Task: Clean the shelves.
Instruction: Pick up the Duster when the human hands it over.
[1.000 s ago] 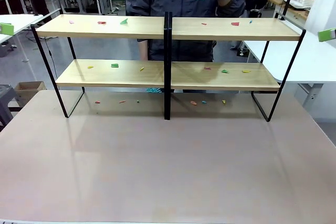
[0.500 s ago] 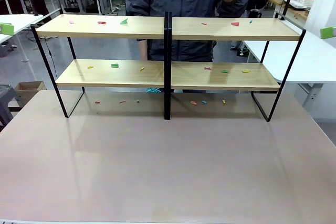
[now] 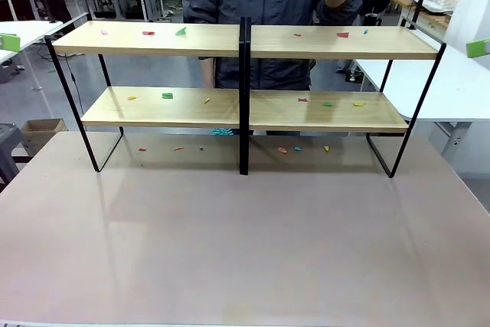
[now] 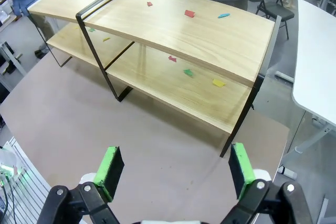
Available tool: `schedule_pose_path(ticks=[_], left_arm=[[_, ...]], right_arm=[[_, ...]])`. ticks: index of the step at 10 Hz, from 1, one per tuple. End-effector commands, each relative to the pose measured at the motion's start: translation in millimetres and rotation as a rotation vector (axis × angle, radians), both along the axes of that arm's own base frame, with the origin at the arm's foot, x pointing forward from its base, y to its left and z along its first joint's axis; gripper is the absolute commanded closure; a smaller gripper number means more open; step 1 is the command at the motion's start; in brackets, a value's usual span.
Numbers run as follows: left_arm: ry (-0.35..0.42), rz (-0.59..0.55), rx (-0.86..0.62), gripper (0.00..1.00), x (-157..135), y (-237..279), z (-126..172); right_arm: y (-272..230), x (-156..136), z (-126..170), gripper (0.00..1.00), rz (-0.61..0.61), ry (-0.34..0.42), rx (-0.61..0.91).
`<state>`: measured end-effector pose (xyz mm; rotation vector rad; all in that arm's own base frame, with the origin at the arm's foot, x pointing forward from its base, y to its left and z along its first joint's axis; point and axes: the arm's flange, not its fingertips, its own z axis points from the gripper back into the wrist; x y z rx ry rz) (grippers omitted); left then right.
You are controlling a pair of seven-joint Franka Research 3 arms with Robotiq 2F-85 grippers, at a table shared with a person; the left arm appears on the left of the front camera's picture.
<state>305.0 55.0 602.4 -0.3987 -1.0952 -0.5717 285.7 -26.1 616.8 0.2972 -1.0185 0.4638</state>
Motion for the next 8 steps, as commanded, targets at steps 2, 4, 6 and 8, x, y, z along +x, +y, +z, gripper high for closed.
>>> schedule_pose_path(ticks=[2,4,6,8], left_arm=[[0.003,-0.005,-0.003,0.0,1,1,-2],[0.003,-0.005,-0.003,0.0,1,1,-2],[0.003,-0.005,-0.003,0.0,1,1,-2],[0.003,-0.005,-0.003,0.0,1,1,-2]], right_arm=[[0,0,0,0.0,0.0,0.001,-0.001],[0,0,0,0.0,0.0,0.001,-0.001],[0,0,0,0.0,0.0,0.0,0.0],[-4,46,36,0.0,0.01,0.331,0.259]])
